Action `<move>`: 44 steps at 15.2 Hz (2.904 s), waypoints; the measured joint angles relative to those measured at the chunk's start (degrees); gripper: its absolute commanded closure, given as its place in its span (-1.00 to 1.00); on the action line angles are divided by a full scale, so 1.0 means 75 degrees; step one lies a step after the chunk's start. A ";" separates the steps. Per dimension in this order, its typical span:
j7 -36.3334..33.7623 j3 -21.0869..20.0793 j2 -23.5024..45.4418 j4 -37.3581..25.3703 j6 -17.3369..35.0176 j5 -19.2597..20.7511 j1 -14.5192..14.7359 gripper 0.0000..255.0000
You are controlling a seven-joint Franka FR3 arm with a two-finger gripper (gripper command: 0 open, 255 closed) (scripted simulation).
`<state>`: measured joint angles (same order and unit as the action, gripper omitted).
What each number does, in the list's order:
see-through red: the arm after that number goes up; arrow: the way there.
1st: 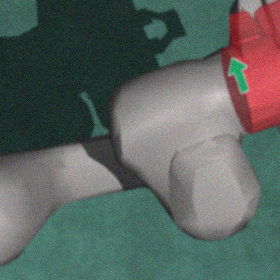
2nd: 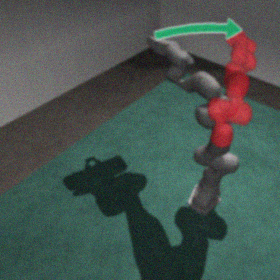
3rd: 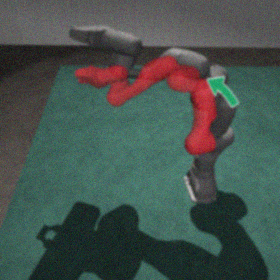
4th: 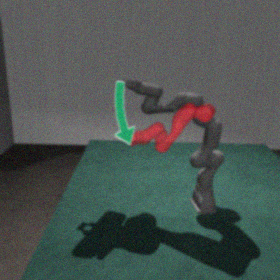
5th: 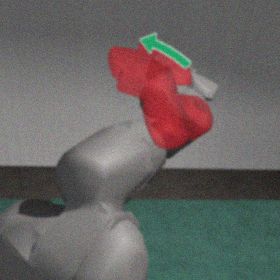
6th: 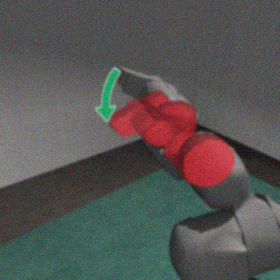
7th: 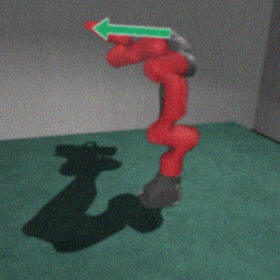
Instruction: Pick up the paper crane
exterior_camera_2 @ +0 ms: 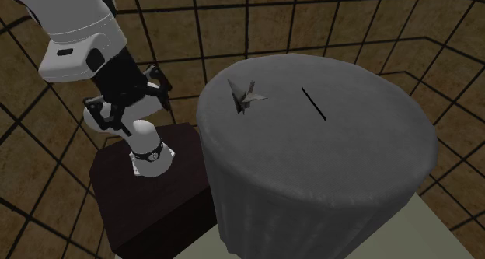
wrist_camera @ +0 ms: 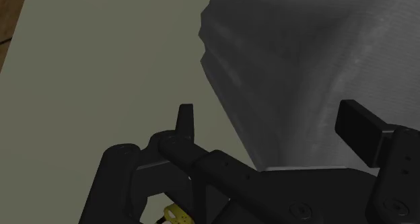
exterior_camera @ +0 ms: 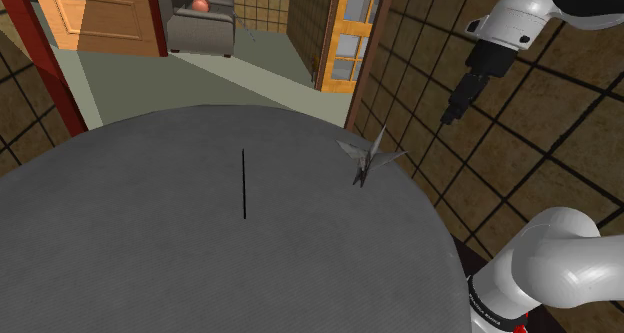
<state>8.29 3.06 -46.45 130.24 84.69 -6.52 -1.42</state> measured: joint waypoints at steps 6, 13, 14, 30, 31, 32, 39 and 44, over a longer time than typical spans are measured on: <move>-0.1268 -0.0980 0.0117 -0.0219 -0.0115 -0.0314 -0.0008 -1.00; -0.3606 -0.2744 0.0977 -0.1179 -0.0297 -0.0765 -0.0130 -1.00; -0.3955 -0.2999 0.1102 -0.1295 -0.0313 -0.0815 -0.0151 -1.00; -0.6592 -0.5016 0.2705 -0.2119 0.0167 -0.0802 -0.0498 1.00; -0.6590 -0.5017 0.2698 -0.2111 0.0202 -0.0811 -0.0495 1.00; -0.6590 -0.5020 0.2694 -0.2099 0.0207 -0.0812 -0.0493 1.00; -0.6585 -0.5018 0.2680 -0.2089 0.0212 -0.0820 -0.0487 1.00; -0.6631 -0.5007 0.2797 -0.2473 -0.0096 -0.0753 -0.0532 1.00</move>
<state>-41.44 -34.49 -25.47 111.69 83.97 -12.17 -5.41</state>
